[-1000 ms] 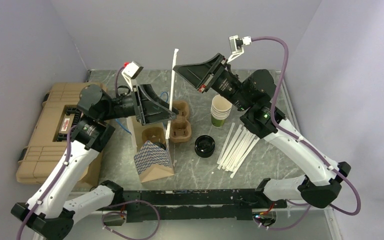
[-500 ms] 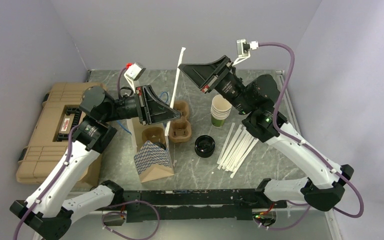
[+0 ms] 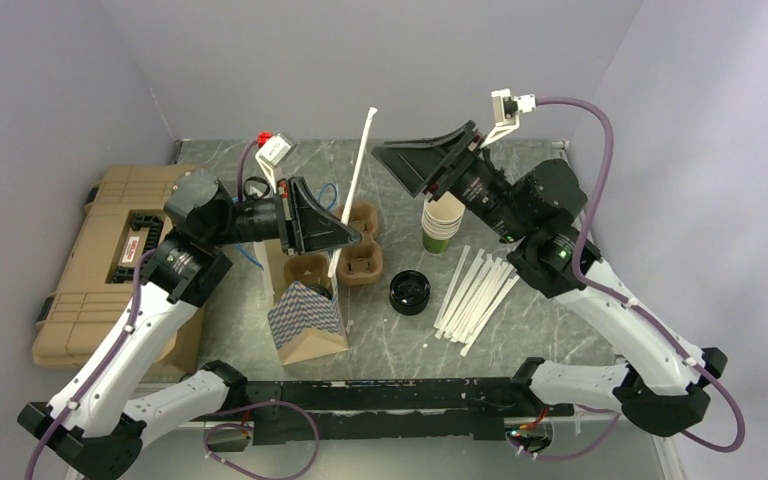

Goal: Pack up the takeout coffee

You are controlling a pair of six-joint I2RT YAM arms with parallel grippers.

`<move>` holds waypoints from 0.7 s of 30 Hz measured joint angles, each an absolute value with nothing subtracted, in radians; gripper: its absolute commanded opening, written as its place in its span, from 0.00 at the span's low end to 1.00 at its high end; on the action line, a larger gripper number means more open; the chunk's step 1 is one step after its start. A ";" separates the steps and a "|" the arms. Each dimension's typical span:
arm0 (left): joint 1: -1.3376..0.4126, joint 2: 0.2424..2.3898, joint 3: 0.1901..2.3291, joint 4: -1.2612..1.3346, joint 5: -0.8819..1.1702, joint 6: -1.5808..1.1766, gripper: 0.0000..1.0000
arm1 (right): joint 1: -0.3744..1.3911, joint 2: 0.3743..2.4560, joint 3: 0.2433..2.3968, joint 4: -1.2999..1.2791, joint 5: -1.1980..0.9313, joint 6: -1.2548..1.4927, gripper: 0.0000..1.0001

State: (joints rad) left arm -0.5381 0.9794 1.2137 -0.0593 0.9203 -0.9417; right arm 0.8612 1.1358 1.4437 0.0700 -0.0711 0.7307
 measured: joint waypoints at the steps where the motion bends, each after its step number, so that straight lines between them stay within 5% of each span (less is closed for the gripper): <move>1: -0.538 0.977 1.214 -0.079 0.922 -0.926 0.00 | 0.861 1.125 1.444 0.052 -0.071 0.716 0.54; 13: -0.538 0.918 1.214 -0.236 0.981 -0.768 0.00 | 0.861 1.190 1.543 -0.092 -0.112 0.642 0.52; 17: -0.538 0.909 1.213 -0.279 0.990 -0.739 0.00 | 0.865 1.246 1.578 -0.108 -0.150 0.646 0.34; 21: -0.538 0.909 1.208 -0.317 0.991 -0.716 0.00 | 0.878 1.272 1.588 -0.109 -0.179 0.651 0.00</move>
